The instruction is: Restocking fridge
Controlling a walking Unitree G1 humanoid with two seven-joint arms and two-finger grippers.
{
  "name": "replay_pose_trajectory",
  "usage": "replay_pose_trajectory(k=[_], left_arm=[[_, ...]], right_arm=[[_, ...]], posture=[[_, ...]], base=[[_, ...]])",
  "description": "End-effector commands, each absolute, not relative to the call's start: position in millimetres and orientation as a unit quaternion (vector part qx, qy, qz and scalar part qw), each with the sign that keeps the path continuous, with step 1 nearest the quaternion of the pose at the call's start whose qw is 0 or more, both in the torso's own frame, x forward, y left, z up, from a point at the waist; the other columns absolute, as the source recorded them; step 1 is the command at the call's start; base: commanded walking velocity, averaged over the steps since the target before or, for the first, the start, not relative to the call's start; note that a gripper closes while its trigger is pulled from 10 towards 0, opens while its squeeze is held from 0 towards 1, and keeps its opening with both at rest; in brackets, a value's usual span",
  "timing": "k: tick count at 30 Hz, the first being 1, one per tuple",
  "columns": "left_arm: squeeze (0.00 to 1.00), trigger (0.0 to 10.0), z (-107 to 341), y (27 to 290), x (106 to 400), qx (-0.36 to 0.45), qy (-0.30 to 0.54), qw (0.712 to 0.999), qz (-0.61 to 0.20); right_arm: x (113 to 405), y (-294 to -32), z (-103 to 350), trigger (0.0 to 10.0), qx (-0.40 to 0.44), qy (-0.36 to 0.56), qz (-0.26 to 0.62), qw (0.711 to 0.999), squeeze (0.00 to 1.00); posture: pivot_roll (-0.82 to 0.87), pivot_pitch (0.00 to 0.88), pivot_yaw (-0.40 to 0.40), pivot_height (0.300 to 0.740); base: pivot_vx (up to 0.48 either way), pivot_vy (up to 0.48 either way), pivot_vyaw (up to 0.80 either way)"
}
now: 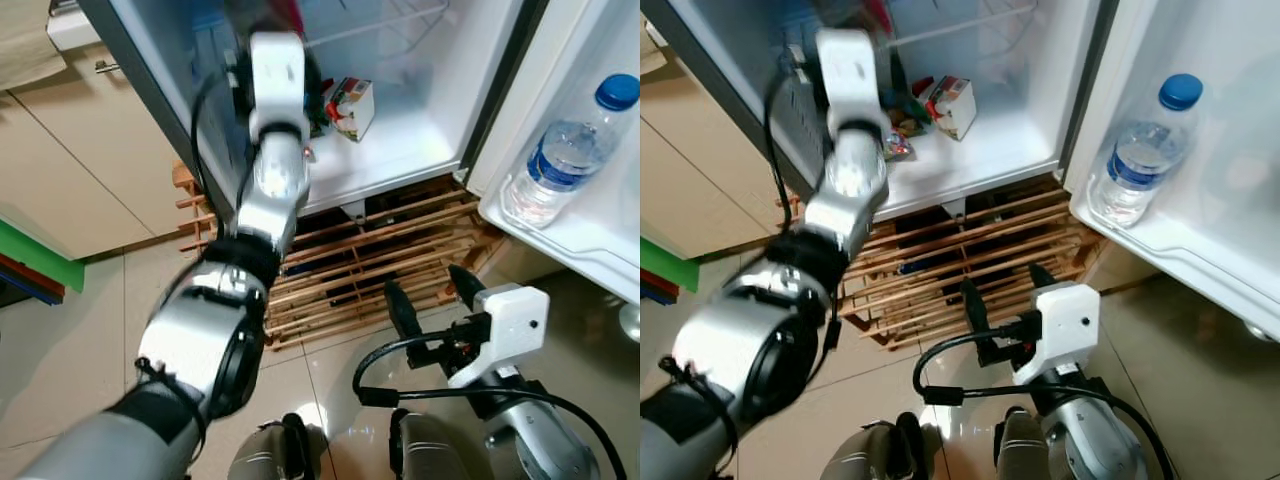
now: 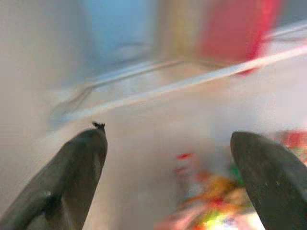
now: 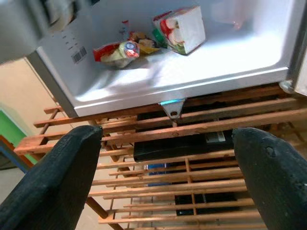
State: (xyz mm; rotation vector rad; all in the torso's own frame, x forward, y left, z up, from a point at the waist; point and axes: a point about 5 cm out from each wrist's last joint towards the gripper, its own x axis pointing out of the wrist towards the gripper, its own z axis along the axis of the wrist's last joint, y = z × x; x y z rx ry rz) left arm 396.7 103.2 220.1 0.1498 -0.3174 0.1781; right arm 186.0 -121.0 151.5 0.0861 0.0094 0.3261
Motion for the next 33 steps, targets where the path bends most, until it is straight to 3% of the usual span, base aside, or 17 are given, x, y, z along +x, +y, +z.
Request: replay_pose_trajectory(k=[1, 8, 9, 17, 18, 24, 27, 33], left_arm=[[1.0, 10.0, 219, 114, 394, 0.089, -0.161, 0.978, 0.094], [1.0, 10.0, 208, 125, 359, 0.086, -0.185, 0.979, 0.025], [1.0, 10.0, 199, 135, 332, 0.082, -0.174, 0.981, -0.022], [1.0, 10.0, 179, 136, 290, 0.079, -0.152, 0.979, -0.11], [0.0, 10.0, 168, 134, 278, 0.082, -0.128, 0.979, -0.137], [0.0, 10.0, 147, 143, 257, 0.085, -0.079, 0.984, -0.139], [0.0, 10.0, 144, 142, 257, 0.089, -0.072, 0.983, -0.144], [0.0, 10.0, 141, 153, 275, 0.024, -0.038, 0.995, -0.085]], right_arm=[[187, -120, 149, 10.0, 0.049, 0.005, 0.17, 0.984, 0.0], [200, -123, 146, 10.0, 0.045, -0.011, 0.168, 0.985, 0.0], [202, -129, 150, 10.0, 0.048, -0.027, 0.149, 0.987, 0.0], [213, -137, 147, 10.0, 0.043, -0.04, 0.132, 0.99, 0.0], [219, -143, 150, 10.0, 0.029, -0.057, 0.115, 0.991, 0.0], [226, -169, 151, 10.0, 0.016, -0.082, 0.023, 0.996, 0.0], [227, -173, 148, 10.0, 0.005, -0.083, 0.014, 0.996, 0.0], [230, -178, 133, 10.0, -0.015, -0.066, -0.007, 0.998, 0.0]], posture=[[-0.22, 0.109, 0.139, 0.736], [-0.18, 0.033, 0.145, 0.736], [-0.16, 0.0, 0.141, 0.736], [-0.12, 0.0, 0.123, 0.736], [-0.11, 0.0, 0.1, 0.736], [-0.1, 0.0, 0.082, 0.736], [-0.1, 0.0, 0.08, 0.736], [-0.12, 0.0, 0.107, 0.736]], base=[[0.0, 0.0, 0.0], [0.0, 0.0, 0.0], [0.0, 0.0, 0.0], [0.0, 0.0, 0.0], [0.0, 0.0, 0.0], [0.0, 0.0, 0.0], [0.0, 0.0, 0.0], [0.0, 0.0, 0.0]])
